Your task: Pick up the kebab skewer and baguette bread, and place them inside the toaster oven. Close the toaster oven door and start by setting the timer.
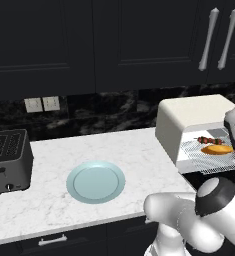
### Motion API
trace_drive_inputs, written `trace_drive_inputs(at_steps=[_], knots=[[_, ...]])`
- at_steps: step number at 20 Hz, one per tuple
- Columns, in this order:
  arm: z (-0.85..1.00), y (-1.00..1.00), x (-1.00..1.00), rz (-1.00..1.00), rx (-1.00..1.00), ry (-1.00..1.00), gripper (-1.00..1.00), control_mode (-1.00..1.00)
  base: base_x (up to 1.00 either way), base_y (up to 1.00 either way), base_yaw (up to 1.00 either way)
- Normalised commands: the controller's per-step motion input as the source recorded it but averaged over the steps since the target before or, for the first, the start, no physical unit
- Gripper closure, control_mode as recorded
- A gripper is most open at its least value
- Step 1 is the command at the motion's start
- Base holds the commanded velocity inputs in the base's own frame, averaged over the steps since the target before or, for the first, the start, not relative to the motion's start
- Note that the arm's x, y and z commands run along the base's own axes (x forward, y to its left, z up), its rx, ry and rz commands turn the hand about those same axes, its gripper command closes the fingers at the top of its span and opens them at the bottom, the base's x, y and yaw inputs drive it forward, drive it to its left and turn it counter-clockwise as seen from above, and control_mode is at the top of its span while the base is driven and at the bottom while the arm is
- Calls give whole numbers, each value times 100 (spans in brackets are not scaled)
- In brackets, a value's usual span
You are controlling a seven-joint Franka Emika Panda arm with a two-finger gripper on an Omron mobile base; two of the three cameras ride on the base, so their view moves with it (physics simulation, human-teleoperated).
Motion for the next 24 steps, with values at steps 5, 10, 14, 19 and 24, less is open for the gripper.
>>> trace_drive_inputs(at_steps=[5,10,14,19,24], knots=[[31,-1,-43,9,-8,-1,-100,-100,0,0,0],[-2,0,-65,28,-22,-2,-100,-100,0,0,0],[-15,7,-40,35,-20,-15,-100,-100,0,0,0],[-18,2,-18,39,-15,-18,-100,-100,0,0,0],[0,8,0,31,-13,-13,-100,-100,0,0,0]])
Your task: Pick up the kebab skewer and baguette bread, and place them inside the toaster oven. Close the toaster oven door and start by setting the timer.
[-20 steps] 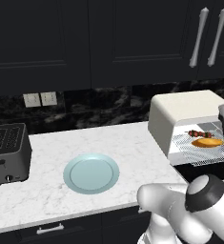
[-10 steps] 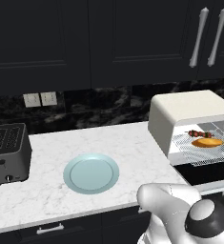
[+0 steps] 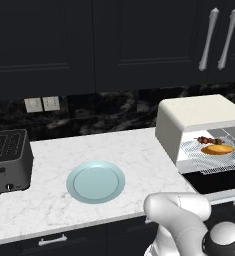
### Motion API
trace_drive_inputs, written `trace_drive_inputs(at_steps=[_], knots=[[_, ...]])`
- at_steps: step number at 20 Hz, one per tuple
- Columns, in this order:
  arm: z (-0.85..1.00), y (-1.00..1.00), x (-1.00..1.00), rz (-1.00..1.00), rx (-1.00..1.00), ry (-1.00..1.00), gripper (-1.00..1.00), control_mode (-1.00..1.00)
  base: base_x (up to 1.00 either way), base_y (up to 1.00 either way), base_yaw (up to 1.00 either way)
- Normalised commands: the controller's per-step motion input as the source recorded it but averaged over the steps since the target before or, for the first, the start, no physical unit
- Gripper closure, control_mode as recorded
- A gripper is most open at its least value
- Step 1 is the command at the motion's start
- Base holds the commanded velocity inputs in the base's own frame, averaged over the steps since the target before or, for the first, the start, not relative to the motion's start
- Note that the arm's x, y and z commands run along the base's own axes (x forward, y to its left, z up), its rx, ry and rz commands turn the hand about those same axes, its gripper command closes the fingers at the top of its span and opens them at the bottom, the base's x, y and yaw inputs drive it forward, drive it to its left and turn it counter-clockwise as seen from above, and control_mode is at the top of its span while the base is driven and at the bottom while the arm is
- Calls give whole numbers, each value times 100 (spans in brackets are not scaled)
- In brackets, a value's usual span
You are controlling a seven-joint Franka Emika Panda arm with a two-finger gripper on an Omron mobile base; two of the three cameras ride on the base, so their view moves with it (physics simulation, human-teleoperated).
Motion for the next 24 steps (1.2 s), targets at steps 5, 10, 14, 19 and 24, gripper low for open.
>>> trace_drive_inputs(at_steps=[5,10,14,19,24], knots=[[-3,8,-1,22,-20,-19,-100,-100,0,0,0],[-29,28,-21,17,-31,-17,-100,-100,0,0,0],[-29,3,-52,-1,-23,-18,-100,-100,0,0,0],[-15,11,-19,-14,-15,-15,-100,-100,0,0,0],[-4,6,-1,-6,-4,-13,-100,-100,0,0,0]])
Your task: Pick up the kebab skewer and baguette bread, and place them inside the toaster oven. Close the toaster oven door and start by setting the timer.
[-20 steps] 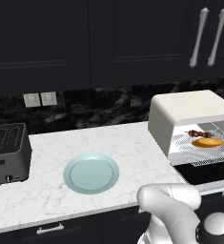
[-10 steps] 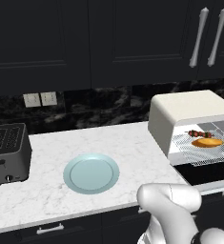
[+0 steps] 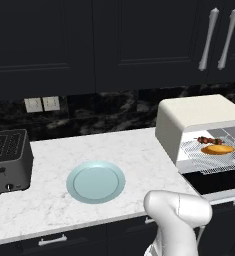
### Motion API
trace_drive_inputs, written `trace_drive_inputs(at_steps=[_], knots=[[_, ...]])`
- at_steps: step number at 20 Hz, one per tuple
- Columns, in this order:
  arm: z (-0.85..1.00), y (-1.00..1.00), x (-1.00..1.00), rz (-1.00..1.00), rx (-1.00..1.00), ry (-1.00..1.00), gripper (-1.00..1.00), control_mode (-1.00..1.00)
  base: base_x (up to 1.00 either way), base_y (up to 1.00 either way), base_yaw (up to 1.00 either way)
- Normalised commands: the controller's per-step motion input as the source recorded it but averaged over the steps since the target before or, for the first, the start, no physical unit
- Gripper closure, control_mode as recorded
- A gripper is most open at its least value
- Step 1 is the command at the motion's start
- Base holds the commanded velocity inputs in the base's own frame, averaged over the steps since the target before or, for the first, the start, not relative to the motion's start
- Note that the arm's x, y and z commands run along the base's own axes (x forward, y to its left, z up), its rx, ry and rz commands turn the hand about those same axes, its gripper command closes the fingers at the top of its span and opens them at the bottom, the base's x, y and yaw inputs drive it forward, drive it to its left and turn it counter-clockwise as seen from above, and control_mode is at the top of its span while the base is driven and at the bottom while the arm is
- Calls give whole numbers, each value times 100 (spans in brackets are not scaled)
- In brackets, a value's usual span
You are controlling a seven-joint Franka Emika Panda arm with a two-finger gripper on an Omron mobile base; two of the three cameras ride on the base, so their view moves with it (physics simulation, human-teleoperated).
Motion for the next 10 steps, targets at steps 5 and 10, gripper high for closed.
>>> trace_drive_inputs(at_steps=[5,10], knots=[[-4,0,0,0,0,-10,-100,-100,0,0,0],[-12,0,0,0,0,-6,-100,-100,0,0,0]])
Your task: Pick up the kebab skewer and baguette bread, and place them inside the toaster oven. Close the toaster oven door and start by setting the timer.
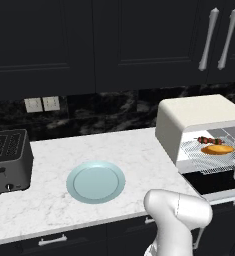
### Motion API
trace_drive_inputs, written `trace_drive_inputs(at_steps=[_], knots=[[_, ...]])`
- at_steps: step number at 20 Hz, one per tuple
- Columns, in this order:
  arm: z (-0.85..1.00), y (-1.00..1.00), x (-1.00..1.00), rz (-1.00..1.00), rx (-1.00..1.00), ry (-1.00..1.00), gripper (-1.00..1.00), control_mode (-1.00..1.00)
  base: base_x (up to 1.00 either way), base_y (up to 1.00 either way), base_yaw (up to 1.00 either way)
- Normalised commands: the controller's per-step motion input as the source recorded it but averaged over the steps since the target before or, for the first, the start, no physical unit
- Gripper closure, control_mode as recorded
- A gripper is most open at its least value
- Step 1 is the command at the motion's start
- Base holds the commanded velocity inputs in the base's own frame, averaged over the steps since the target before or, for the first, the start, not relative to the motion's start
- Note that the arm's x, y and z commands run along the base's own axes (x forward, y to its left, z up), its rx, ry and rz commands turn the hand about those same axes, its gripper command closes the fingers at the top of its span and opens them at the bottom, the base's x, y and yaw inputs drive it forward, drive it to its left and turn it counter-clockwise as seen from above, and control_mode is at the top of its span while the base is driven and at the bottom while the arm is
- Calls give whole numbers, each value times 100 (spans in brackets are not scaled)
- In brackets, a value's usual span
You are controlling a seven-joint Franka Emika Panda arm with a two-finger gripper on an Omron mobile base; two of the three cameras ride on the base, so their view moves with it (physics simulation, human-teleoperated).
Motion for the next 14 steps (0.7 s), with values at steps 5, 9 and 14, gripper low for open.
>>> trace_drive_inputs(at_steps=[5,9,14], knots=[[-12,-5,1,0,0,-8,-100,-100,0,0,0],[-12,-17,0,0,0,-9,-100,-100,0,0,0],[-12,-16,1,0,0,-6,-100,-100,0,0,0]])
